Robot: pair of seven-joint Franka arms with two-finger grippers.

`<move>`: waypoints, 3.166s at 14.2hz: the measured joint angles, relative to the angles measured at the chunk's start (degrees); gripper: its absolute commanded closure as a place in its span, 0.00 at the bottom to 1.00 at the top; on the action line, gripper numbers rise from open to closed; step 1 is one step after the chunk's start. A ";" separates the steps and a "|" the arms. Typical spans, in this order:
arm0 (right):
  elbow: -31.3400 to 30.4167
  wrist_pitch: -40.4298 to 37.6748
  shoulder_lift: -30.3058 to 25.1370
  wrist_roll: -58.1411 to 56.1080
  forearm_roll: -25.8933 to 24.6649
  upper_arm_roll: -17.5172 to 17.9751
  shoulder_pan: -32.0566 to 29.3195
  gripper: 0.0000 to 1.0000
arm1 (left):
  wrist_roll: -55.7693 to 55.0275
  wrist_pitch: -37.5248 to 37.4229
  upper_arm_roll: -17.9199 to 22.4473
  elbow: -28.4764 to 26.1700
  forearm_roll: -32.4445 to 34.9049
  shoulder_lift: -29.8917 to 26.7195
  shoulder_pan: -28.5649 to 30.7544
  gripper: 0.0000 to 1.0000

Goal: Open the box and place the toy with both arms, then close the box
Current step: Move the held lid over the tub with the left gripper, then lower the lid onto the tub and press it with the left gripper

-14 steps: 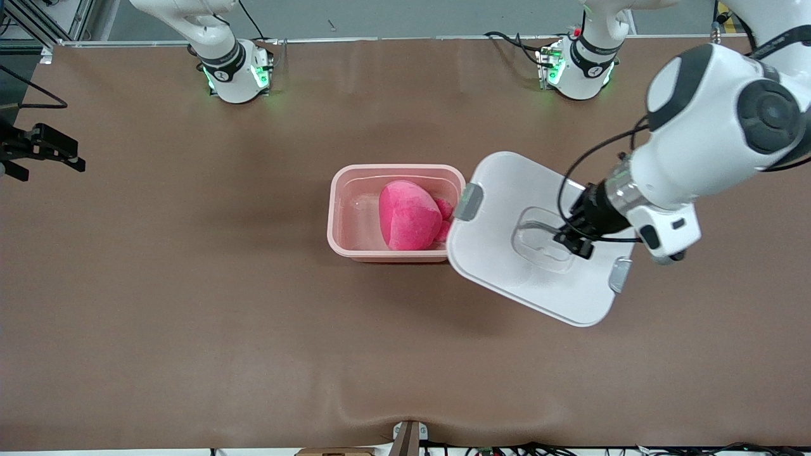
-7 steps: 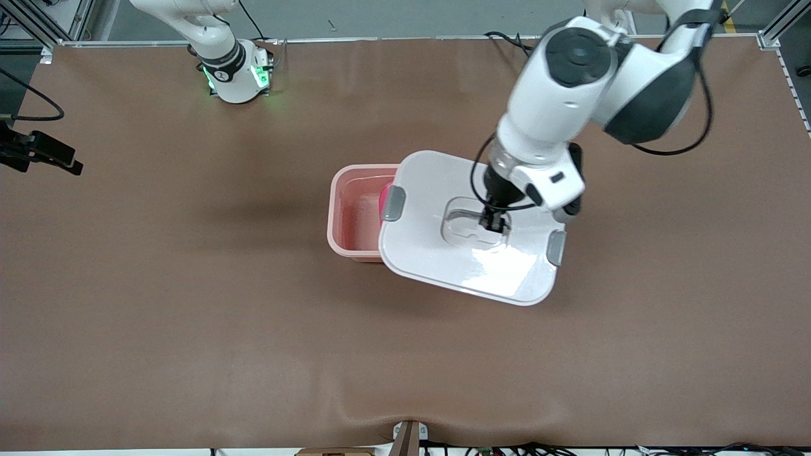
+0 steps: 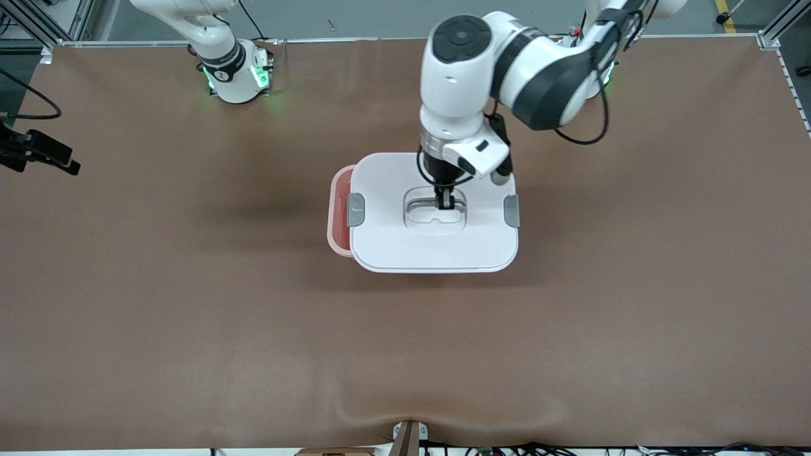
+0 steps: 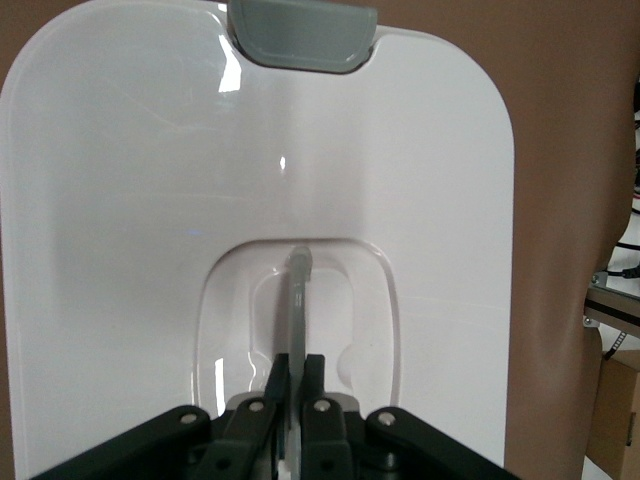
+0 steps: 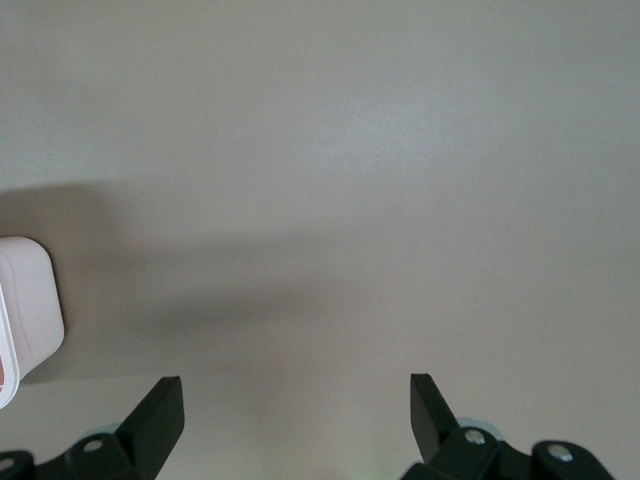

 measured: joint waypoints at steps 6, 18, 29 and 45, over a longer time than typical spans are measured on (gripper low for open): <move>0.21 0.00 0.02 0.01 0.00 0.20 0.08 0.00 | -11.54 2.10 0.05 -2.08 5.29 2.16 -5.17 1.00; 0.40 -0.12 0.06 0.01 0.00 0.24 0.07 0.00 | -13.17 4.69 0.15 -2.26 15.55 8.63 -10.69 1.00; 0.64 -0.12 0.06 0.09 0.00 0.12 0.04 0.00 | -14.03 6.05 0.15 -3.51 18.99 10.64 -11.97 1.00; 0.94 -0.12 0.06 0.10 0.02 0.14 0.03 0.00 | -15.08 7.97 0.45 -5.93 18.99 7.62 -11.97 1.00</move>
